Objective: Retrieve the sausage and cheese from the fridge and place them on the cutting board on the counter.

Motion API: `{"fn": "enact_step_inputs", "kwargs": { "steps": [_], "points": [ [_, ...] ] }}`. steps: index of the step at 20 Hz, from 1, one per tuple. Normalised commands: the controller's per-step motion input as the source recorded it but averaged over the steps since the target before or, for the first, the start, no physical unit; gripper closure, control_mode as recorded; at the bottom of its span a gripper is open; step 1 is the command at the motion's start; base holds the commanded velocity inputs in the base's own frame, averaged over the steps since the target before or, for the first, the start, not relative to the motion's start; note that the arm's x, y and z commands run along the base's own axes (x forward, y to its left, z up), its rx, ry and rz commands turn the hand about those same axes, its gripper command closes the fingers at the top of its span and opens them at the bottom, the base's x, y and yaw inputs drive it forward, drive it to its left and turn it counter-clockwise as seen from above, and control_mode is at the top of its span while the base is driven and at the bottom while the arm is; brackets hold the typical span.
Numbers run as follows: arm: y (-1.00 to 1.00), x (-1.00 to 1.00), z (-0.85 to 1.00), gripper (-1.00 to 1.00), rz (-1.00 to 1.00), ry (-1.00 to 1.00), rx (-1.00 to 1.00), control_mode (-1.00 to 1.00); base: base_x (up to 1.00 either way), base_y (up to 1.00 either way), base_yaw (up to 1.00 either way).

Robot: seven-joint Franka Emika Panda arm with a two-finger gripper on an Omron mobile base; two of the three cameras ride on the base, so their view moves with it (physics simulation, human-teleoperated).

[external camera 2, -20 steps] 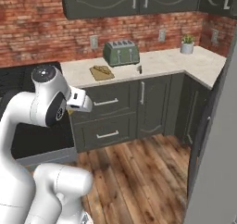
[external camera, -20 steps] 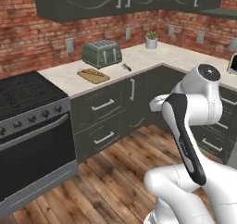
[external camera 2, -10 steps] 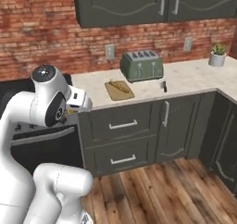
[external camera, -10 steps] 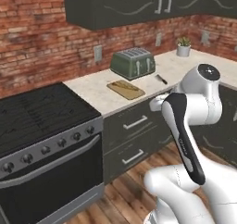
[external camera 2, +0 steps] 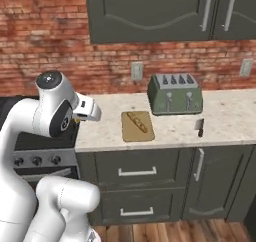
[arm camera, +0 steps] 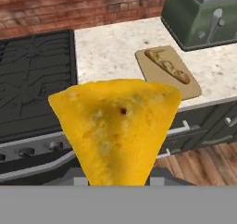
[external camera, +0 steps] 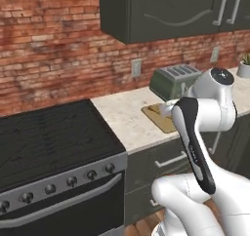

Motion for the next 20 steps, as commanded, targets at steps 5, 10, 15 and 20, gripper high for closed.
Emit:
{"fn": "enact_step_inputs", "kwargs": {
  "steps": [5,10,15,20],
  "points": [
    [0.0,0.0,0.0,1.0,0.0,0.0,0.0,1.0,0.72,-0.74,0.19],
    [0.0,0.0,0.0,1.0,0.0,0.0,0.0,1.0,0.44,-0.2,0.09],
    [0.0,0.0,0.0,1.0,0.0,0.0,0.0,1.0,0.28,0.0,0.02],
    [0.0,0.0,0.0,1.0,0.0,0.0,0.0,1.0,0.39,0.0,0.01]
  ]
}}
